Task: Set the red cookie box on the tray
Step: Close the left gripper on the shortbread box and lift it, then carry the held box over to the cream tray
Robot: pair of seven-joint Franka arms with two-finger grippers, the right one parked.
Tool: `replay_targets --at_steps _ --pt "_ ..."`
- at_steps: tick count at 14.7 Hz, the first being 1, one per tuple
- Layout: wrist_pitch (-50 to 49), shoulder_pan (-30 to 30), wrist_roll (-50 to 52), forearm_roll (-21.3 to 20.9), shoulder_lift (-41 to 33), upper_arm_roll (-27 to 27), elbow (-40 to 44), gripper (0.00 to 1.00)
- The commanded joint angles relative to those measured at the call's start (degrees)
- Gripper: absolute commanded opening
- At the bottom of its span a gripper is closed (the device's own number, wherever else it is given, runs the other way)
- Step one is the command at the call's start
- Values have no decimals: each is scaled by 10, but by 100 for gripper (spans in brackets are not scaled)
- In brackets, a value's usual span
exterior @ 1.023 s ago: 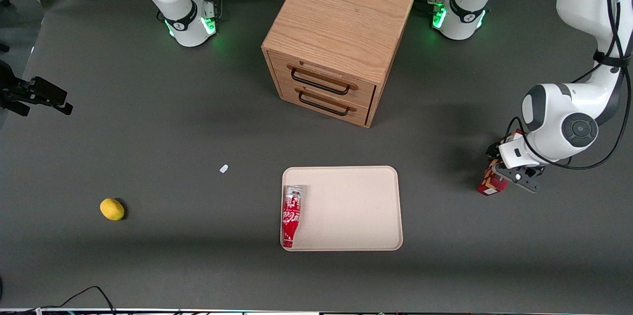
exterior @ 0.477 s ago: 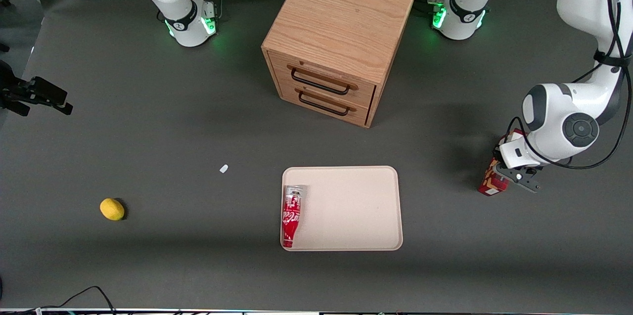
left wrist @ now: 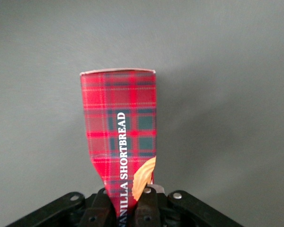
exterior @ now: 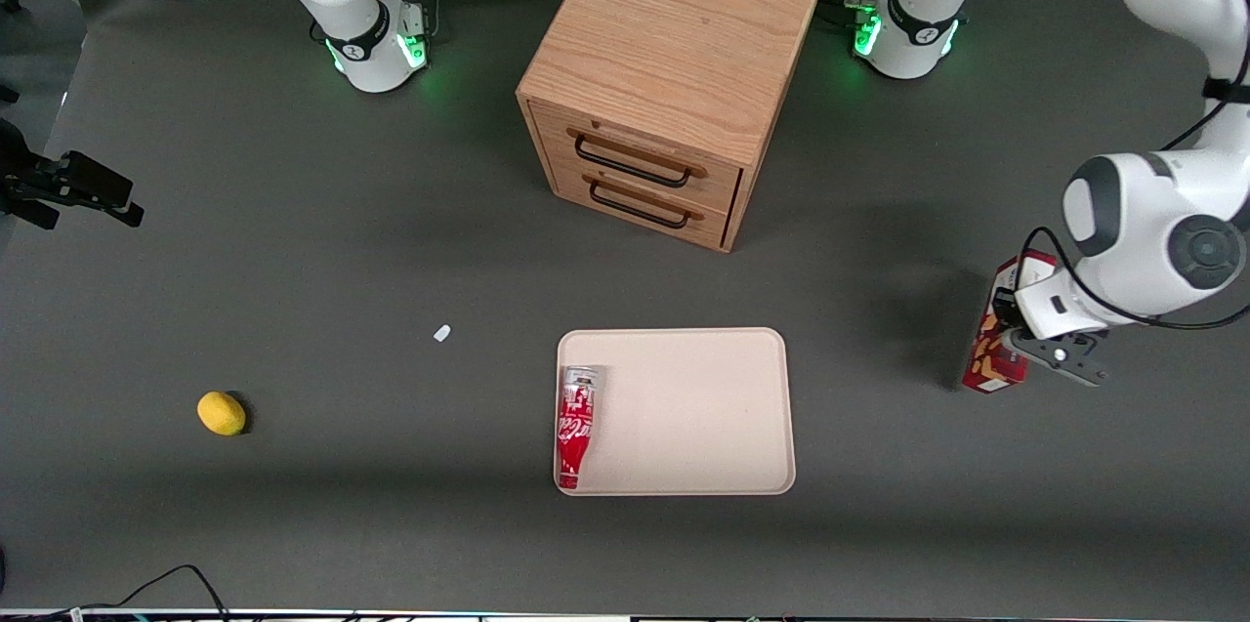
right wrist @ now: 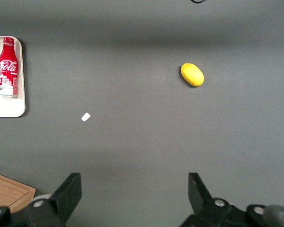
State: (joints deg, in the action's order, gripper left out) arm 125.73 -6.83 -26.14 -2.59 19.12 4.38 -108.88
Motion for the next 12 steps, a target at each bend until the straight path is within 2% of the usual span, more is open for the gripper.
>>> replay_targets --at_steps 1,4,8,12 --pt "-94 25 83 7 -14 6 80 0" --pt "-154 40 196 7 1 42 162 0" --pt "-213 85 288 9 52 57 272 0" --pt "-201 138 393 7 129 69 349 0"
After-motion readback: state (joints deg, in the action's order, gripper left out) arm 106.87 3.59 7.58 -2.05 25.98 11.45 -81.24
